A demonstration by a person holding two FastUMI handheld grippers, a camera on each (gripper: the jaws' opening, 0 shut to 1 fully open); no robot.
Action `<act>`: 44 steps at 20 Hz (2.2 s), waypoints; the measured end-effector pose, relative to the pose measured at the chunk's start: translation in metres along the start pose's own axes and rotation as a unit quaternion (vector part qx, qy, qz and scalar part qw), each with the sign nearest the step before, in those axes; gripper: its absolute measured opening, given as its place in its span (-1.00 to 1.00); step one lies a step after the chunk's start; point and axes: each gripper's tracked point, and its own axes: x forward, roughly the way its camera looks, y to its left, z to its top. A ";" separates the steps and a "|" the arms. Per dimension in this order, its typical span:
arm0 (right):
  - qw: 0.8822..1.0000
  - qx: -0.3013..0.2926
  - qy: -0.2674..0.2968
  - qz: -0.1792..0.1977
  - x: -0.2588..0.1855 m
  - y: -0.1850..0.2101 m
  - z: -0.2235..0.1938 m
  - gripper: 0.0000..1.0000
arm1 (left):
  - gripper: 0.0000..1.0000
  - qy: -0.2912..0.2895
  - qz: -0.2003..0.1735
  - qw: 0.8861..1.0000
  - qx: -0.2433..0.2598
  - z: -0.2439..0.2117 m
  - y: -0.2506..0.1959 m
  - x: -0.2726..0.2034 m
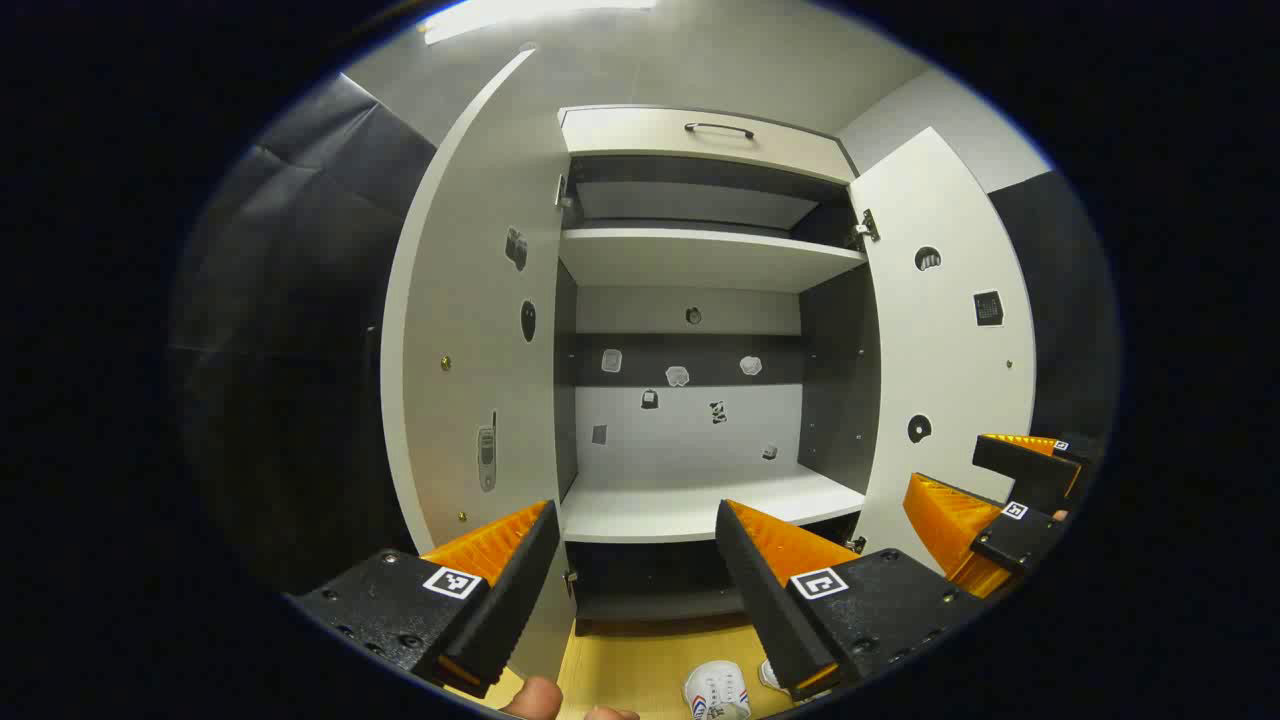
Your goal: Grab one shoe with the right hand and put it into the shoe cabinet, grab the other shoe with the left hand and put it into the shoe cabinet; then close the right door with the right hand and the left door with the left hand.
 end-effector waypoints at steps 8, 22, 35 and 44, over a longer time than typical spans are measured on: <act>1.000 -0.008 0.017 -0.004 -0.001 0.001 -0.012 0.92 | 0.92 0.004 0.001 1.000 -0.002 -0.007 0.002 -0.001; 0.989 0.015 0.148 -0.011 -0.002 -0.009 -0.114 0.93 | 0.93 -0.001 0.008 1.000 0.008 -0.010 0.007 -0.006; 0.877 -0.017 0.475 0.063 -0.062 0.018 -0.397 0.55 | 0.93 0.018 0.025 0.999 0.018 -0.027 0.025 -0.014; 0.816 -0.038 0.571 0.084 -0.076 0.030 -0.478 0.51 | 0.93 0.033 0.055 0.998 0.013 -0.039 0.044 -0.016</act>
